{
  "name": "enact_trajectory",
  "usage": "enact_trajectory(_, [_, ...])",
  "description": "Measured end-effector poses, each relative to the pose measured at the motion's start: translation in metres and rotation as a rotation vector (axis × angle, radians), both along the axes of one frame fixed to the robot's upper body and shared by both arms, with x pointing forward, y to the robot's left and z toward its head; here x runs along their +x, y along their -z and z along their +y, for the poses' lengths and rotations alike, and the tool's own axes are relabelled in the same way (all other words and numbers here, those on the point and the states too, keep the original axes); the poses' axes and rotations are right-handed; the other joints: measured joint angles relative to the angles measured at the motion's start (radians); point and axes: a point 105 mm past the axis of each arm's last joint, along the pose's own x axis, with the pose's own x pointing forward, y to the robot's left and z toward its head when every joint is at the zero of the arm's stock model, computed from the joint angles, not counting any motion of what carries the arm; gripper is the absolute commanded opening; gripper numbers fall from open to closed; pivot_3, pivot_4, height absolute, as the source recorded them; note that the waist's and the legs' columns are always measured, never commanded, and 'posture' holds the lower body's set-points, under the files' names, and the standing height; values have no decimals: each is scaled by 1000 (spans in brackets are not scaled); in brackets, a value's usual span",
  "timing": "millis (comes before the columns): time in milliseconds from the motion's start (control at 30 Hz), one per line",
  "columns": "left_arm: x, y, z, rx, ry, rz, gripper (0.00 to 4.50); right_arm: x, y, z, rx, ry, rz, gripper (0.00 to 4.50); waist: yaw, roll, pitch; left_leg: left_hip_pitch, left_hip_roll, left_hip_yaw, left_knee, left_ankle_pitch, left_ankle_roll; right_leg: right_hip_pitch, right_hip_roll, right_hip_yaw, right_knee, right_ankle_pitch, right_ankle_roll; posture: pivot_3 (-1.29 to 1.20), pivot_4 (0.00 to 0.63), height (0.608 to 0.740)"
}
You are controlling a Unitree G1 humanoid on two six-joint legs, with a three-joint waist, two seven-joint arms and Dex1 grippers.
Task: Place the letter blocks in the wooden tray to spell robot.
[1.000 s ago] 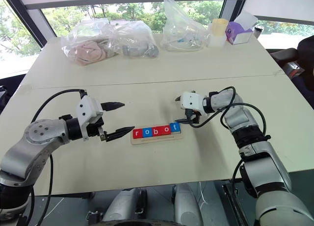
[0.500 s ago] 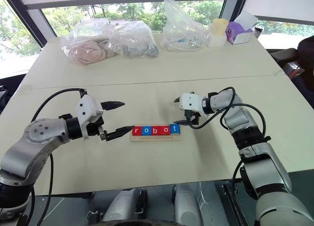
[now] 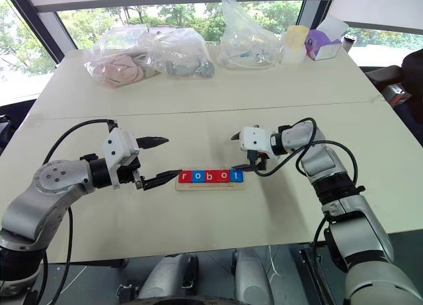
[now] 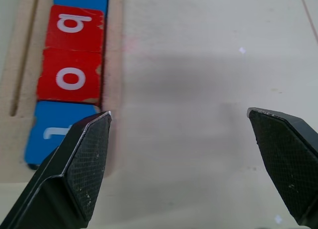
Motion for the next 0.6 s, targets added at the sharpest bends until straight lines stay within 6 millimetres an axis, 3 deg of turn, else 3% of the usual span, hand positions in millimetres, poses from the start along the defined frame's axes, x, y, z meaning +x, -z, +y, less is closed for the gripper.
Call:
enact_trajectory(300, [0,0,0,0,0,0,4500,4,-6,0,20,26,-40,4488,0,0,0,0,0,0,0,0,0,0,0,0,0,0,0,0,150,725])
enact_trajectory(433, [-1,1,1,-1,-3,8,4500,8,-26,-16,61,112,-49,4488,3,0,0,0,0,0,0,0,0,0,-1,0,0,0,0,0,150,725])
enact_trajectory(533, [-5,4,1,-6,1,32,4500,-2,-49,-30,97,158,-55,4488,5,0,0,-1,0,-1,0,0,0,0,-2,0,-1,0,0,0,150,725])
enact_trajectory(600, [-9,5,2,-11,3,45,4500,-19,-47,-39,100,181,15,4488,9,0,0,-1,0,-1,0,0,0,0,-2,0,-1,0,0,0,150,725])
